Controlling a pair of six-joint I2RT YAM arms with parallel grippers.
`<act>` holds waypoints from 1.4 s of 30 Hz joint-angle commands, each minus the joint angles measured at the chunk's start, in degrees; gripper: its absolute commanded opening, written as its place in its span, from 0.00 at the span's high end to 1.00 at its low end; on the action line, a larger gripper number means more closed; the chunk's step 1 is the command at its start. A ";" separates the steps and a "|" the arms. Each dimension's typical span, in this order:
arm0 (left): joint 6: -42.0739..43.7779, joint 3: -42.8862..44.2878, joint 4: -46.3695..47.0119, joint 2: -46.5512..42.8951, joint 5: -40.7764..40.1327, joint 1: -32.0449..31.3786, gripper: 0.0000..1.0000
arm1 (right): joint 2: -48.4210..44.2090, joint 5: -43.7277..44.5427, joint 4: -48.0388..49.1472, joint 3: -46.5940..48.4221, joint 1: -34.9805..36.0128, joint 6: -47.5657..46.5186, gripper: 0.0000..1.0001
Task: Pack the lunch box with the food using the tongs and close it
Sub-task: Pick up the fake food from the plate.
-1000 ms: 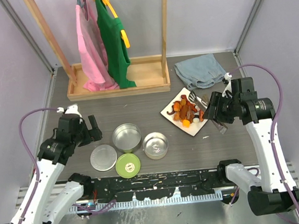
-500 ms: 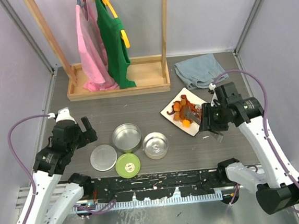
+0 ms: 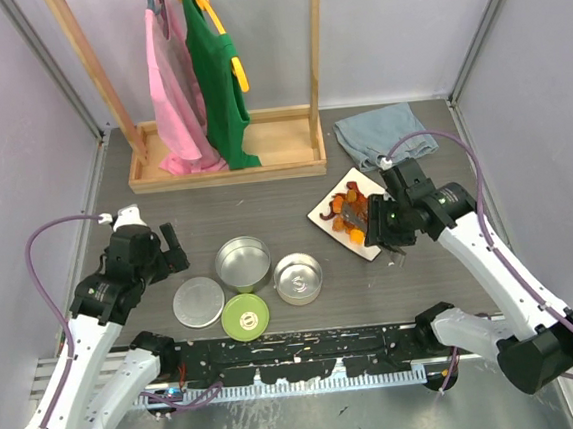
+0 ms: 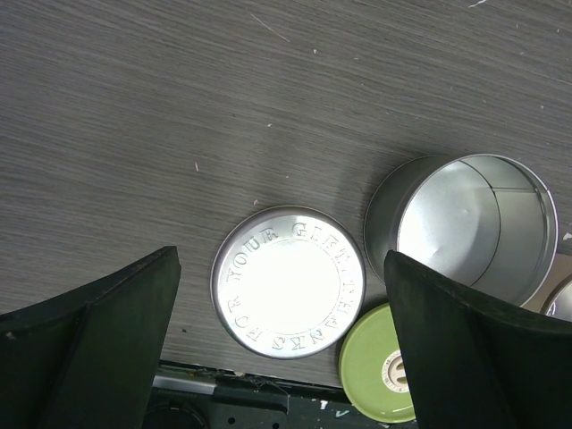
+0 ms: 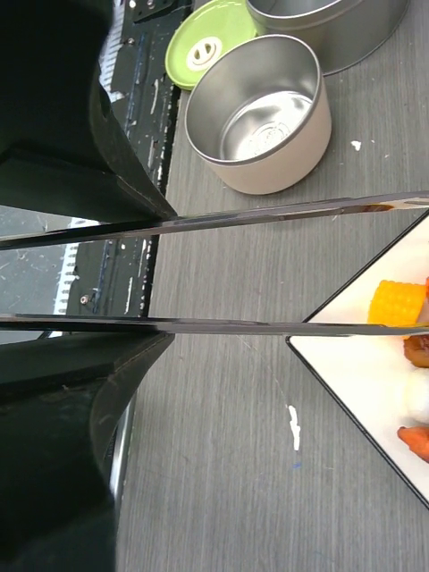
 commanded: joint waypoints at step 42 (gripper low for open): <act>-0.89 0.61 1.18 0.76 -2.15 0.19 0.02 | 5.89 13.09 6.95 -0.78 6.53 8.30 0.75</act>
